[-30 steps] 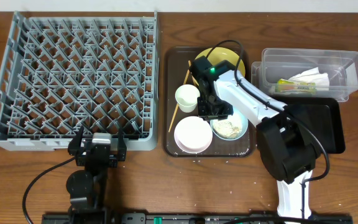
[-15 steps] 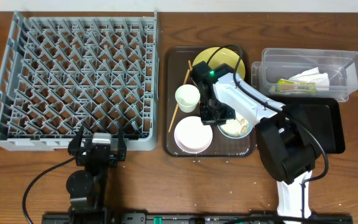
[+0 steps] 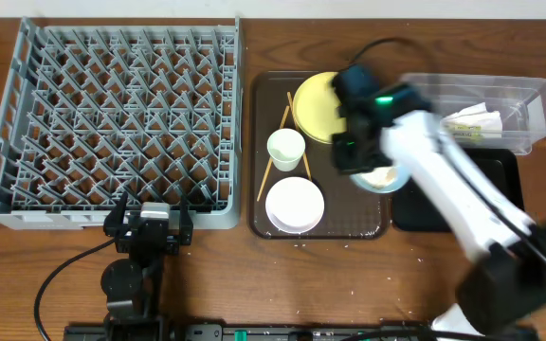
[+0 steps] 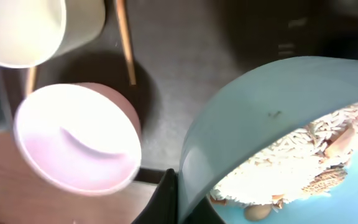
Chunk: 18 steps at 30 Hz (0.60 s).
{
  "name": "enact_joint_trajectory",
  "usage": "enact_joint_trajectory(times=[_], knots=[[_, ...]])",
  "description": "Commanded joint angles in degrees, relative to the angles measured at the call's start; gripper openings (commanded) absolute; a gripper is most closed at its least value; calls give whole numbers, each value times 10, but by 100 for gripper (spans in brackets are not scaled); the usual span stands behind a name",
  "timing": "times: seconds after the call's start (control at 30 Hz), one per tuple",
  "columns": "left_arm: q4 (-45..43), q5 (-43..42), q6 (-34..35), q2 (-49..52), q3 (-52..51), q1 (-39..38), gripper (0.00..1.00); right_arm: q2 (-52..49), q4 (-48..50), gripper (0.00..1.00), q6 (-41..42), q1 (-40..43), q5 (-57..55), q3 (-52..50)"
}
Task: Sort waste into correct bins and load items into the dishwasher
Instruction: 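Move the bowl over the black tray and tip out the rice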
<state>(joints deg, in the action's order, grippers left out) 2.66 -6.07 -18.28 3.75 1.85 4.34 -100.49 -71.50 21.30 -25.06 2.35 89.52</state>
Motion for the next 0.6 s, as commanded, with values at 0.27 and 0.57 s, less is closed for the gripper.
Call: enact_joint_trajectory(times=[0.27,0.57], knots=[[9,-8,-7,-1,-16,-2,99,122,29,1,-164,236,163,-102],[9,-8,-7,-1,-16,-2,99,128,180,1,-251,393,419,-261]])
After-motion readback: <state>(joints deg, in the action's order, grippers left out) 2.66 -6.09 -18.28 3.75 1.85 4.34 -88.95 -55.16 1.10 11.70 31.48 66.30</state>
